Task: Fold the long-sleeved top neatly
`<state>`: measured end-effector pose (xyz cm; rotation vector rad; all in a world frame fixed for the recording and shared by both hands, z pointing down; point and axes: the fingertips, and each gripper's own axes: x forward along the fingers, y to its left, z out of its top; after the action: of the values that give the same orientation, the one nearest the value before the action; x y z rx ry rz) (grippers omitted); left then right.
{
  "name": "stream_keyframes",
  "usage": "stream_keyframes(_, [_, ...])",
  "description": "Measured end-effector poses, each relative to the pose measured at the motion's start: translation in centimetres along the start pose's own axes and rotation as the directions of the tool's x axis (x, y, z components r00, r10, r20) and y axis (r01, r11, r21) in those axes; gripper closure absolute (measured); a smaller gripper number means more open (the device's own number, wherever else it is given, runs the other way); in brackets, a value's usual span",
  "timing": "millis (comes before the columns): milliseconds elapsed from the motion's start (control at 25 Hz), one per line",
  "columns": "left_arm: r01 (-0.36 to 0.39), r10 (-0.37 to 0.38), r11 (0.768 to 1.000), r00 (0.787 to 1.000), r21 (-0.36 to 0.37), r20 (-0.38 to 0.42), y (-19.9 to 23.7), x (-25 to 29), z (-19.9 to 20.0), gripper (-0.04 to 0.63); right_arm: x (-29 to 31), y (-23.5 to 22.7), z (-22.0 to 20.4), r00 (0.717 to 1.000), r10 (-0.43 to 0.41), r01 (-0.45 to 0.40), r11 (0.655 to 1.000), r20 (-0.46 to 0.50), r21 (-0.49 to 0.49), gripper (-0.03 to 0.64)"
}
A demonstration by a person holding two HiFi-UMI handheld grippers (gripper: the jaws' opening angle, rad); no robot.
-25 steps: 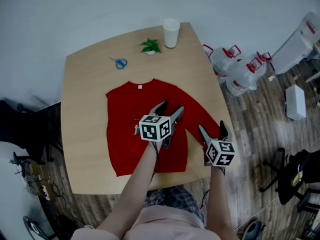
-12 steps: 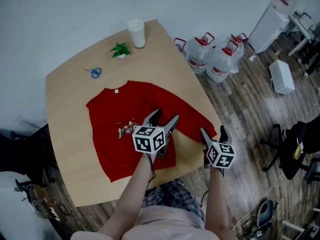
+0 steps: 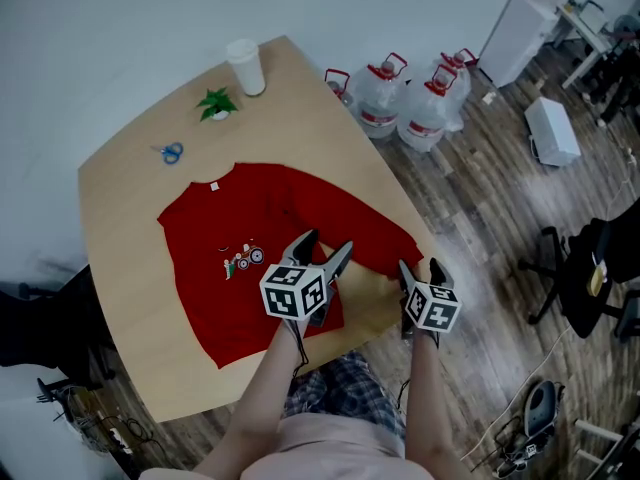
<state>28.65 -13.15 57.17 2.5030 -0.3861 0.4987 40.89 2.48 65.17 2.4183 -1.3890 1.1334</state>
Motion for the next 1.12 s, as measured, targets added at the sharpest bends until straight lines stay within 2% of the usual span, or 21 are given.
stream_keyframes(200, [-0.008,0.008,1.000,1.000,0.001,-0.006,0.0,-0.4,-0.4,0.275,1.2,-0.4,-1.3,0.998,-0.023,0.024,1.000,-0.059,0.016,0.303])
stream_keyframes(400, [-0.017,0.017,1.000,1.000,-0.002,-0.007,0.3,-0.9,-0.6,0.275,2.1,0.1,-2.4,0.993,-0.033,0.036,0.999,-0.110,0.027,0.370])
stream_keyframes(480, [-0.021,0.021,1.000,1.000,-0.006,-0.007,0.6,-1.2,-0.7,0.275,2.2,0.3,-2.5,0.992,-0.032,0.034,0.999,-0.120,0.014,0.410])
stream_keyframes(640, [-0.034,0.034,0.999,0.999,-0.010,-0.008,1.0,-1.5,-0.8,0.275,2.4,1.1,-2.3,0.993,-0.014,0.014,1.000,-0.120,0.002,0.538])
stream_keyframes(760, [-0.041,0.041,0.999,0.999,-0.015,-0.002,1.4,-1.9,-0.6,0.275,2.1,1.6,-1.2,0.996,-0.022,0.019,0.999,-0.091,-0.032,0.565])
stream_keyframes(880, [-0.053,0.053,0.998,0.999,-0.018,0.012,1.9,-2.3,-0.1,0.275,1.3,2.2,1.0,1.000,-0.006,0.005,1.000,-0.025,-0.023,0.571])
stream_keyframes(1120, [-0.090,0.092,0.995,0.995,-0.032,0.047,3.5,-3.8,1.2,0.275,-0.9,4.5,8.2,0.992,0.049,-0.043,0.998,0.117,-0.050,0.572])
